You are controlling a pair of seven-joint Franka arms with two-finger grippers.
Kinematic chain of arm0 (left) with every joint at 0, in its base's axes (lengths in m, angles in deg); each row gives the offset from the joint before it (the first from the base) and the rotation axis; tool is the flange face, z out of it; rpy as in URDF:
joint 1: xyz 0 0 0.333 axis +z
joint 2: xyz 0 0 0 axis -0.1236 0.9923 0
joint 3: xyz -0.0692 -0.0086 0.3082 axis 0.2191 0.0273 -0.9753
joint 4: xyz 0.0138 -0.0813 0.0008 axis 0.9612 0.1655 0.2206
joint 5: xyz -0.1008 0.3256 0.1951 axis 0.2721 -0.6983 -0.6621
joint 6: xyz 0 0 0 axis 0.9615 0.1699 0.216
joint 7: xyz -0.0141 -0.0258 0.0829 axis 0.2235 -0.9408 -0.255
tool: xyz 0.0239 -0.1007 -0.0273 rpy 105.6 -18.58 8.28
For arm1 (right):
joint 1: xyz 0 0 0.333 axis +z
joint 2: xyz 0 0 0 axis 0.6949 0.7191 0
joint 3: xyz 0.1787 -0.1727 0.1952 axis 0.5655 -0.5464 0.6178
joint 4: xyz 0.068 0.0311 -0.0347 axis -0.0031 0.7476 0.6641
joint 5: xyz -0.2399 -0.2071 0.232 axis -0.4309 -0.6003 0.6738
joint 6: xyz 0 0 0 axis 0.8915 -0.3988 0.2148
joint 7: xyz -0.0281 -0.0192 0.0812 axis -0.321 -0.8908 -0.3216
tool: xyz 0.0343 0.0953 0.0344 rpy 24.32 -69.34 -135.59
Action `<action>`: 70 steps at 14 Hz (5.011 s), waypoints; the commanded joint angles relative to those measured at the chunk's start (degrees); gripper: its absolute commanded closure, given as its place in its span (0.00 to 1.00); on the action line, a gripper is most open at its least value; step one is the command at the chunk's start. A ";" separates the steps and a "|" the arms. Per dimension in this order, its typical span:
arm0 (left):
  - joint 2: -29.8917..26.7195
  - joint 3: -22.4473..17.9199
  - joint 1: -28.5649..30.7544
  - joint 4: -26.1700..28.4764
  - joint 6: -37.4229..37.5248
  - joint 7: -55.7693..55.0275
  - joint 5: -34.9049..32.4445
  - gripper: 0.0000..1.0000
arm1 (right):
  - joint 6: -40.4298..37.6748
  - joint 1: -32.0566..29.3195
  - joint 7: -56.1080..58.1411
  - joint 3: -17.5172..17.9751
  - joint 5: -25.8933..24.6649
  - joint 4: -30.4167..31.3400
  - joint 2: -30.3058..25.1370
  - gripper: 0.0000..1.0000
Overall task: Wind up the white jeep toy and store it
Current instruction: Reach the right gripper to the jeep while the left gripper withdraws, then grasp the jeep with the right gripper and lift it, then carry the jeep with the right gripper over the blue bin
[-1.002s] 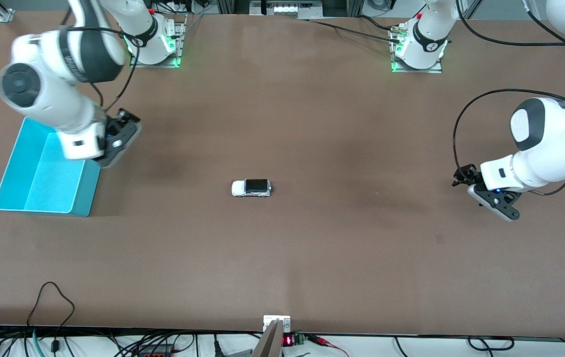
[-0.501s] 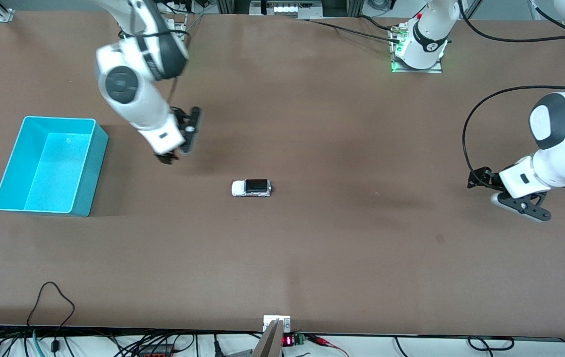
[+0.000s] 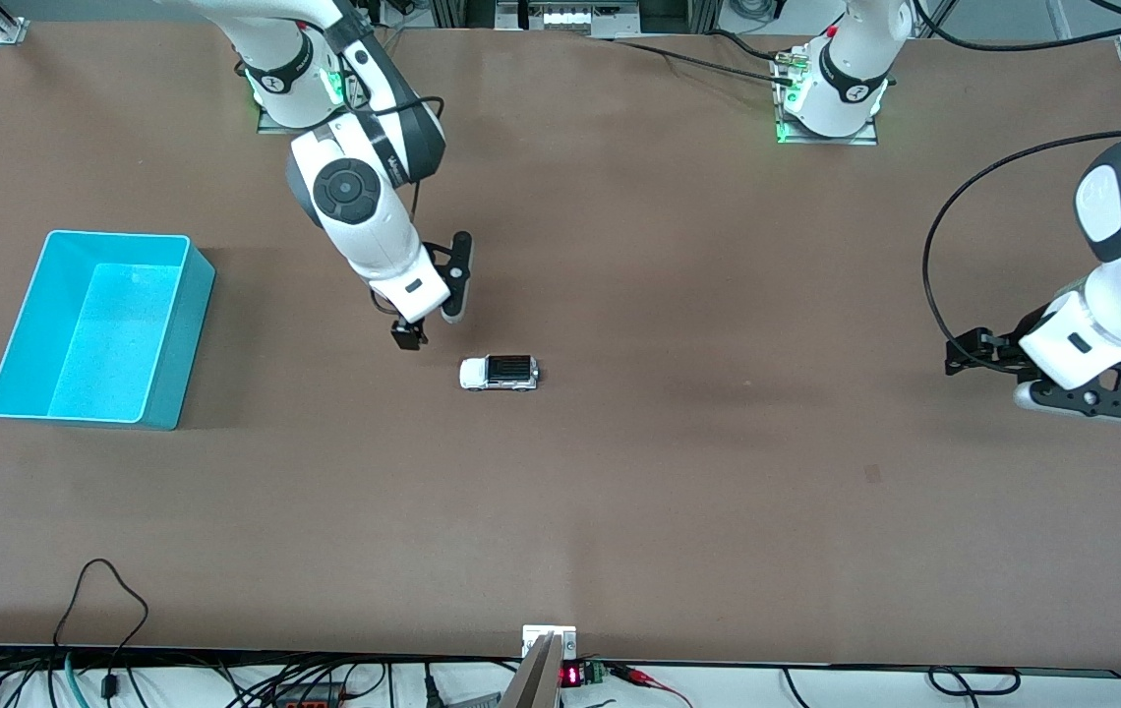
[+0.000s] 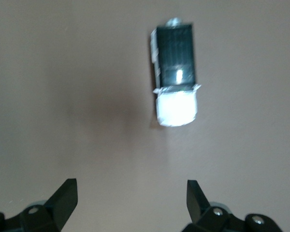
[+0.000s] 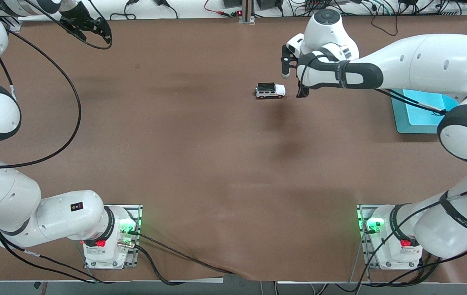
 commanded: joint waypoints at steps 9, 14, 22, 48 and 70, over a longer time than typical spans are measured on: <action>-4.14 -8.44 -9.35 -9.20 13.03 -12.29 0.23 0.00 | 4.34 4.54 -1.79 -0.84 -1.20 -13.99 15.16 0.00; -5.37 -10.04 -9.98 -9.64 15.41 -11.50 2.26 0.00 | 6.81 4.54 -2.05 -0.93 -3.22 -14.08 17.63 0.00; -5.46 -10.13 -9.81 -10.34 16.38 -11.41 2.43 0.00 | 6.99 4.98 -3.10 -0.93 -3.93 -16.36 20.36 0.00; -4.93 -10.04 -9.63 -13.86 19.63 -11.32 2.79 0.00 | -20.67 -18.90 -11.20 -1.37 -2.26 -18.30 3.40 1.00; -6.16 -13.12 -13.85 -13.33 19.80 -11.06 3.23 0.00 | -30.01 -47.84 -11.44 -3.04 -3.58 -12.76 -1.35 1.00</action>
